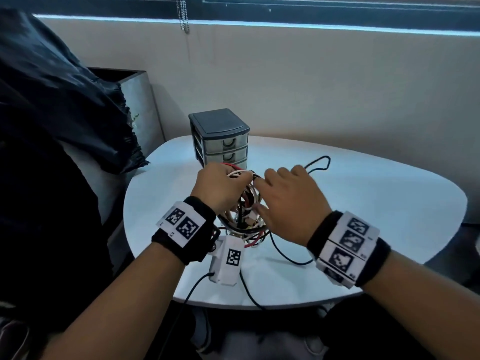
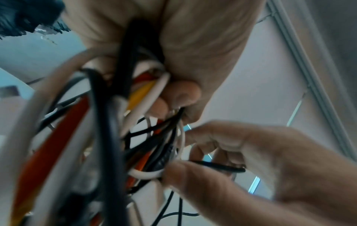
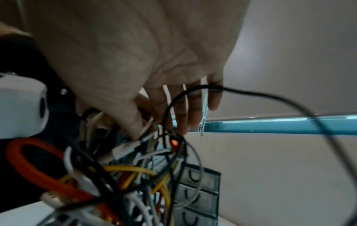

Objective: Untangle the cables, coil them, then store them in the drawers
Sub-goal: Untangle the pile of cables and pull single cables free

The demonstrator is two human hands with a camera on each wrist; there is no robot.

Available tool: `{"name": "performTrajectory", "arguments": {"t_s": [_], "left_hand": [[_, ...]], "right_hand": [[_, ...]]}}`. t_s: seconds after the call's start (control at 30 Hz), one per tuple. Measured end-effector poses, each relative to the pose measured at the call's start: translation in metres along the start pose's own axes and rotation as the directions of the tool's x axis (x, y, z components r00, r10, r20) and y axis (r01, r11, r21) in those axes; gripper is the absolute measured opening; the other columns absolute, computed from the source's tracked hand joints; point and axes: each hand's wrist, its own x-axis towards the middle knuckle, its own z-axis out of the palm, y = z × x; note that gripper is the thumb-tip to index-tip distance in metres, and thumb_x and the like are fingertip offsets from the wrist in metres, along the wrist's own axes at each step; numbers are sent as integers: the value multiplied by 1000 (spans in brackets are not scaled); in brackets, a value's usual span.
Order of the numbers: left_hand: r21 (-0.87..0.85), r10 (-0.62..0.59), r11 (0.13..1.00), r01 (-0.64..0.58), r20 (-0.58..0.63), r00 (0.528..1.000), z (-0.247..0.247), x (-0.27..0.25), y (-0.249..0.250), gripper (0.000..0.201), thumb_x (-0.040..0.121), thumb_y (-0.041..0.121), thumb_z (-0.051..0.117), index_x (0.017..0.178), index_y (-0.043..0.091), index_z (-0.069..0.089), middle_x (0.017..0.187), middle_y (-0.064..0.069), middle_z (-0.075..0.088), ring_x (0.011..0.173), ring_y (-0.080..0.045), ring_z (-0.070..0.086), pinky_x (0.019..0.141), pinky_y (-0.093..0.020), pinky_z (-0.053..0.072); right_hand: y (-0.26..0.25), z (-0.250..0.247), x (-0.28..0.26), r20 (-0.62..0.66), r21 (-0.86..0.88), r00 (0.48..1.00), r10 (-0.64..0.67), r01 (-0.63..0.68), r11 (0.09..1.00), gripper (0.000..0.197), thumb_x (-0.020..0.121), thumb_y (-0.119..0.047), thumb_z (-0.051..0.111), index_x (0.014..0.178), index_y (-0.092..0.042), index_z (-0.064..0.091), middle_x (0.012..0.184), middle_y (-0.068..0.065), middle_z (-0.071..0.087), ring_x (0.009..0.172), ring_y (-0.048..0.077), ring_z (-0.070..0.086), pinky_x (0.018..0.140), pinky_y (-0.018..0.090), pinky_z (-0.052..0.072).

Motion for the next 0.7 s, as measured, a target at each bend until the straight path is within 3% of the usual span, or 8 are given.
{"name": "performTrajectory", "arguments": {"t_s": [0.07,0.17,0.23,0.37,0.47,0.57,0.63,0.7], "left_hand": [[36,31,999,-30,-26,999,3,-1,1,31,84,36,70,64,13,72,51,4,61,43,-11,55,50,-24,50],[50,20,999,-18,-43,999,3,-1,-3,33,76,40,79,57,15,67,55,8,62,48,-6,55,50,-21,47],[62,9,998,-6,-54,998,4,-2,-5,34,72,43,82,56,17,67,54,10,62,46,1,52,44,-14,39],[94,22,995,-13,-95,995,3,1,-3,29,75,46,78,66,19,73,62,7,68,60,-6,62,52,-20,44],[157,12,988,6,-111,994,-3,7,-6,28,78,45,75,69,18,73,65,6,68,66,-10,65,58,-23,51],[236,-8,971,34,-110,994,-8,10,-16,31,79,46,74,69,17,72,66,5,67,67,-11,63,55,-20,46],[209,-35,976,63,-135,990,-14,10,-22,31,80,46,73,70,17,73,65,5,67,62,-6,61,47,-16,40],[108,-59,991,77,-161,985,-22,12,-23,28,81,44,74,71,18,74,62,7,65,50,2,56,39,-9,33]], "right_hand": [[-9,-9,8,82,-21,997,0,2,1000,20,76,-27,74,87,-15,63,72,4,64,63,29,61,55,33,32],[-4,-18,16,215,-39,976,12,-4,999,13,95,-18,49,104,-19,59,91,4,67,71,27,50,62,33,31],[2,-24,20,224,-28,974,25,-19,999,15,98,-22,50,105,-21,63,92,4,66,71,25,45,64,32,34],[14,-34,23,160,5,985,59,-60,998,17,99,-29,48,93,-22,62,86,0,64,73,27,52,63,31,35],[31,-51,17,-113,143,990,83,-66,988,26,97,-33,47,89,-19,68,82,2,69,77,32,63,65,35,47],[58,-86,8,-438,366,860,262,-95,926,27,92,-37,53,88,-18,73,78,4,72,73,32,66,67,40,52],[85,-107,1,-516,487,757,399,-124,865,28,92,-38,56,93,-16,74,80,1,70,72,17,62,72,27,50],[109,-109,-5,-512,601,664,545,-177,780,30,93,-40,55,97,-16,73,82,-2,65,73,4,55,67,8,40]]}}
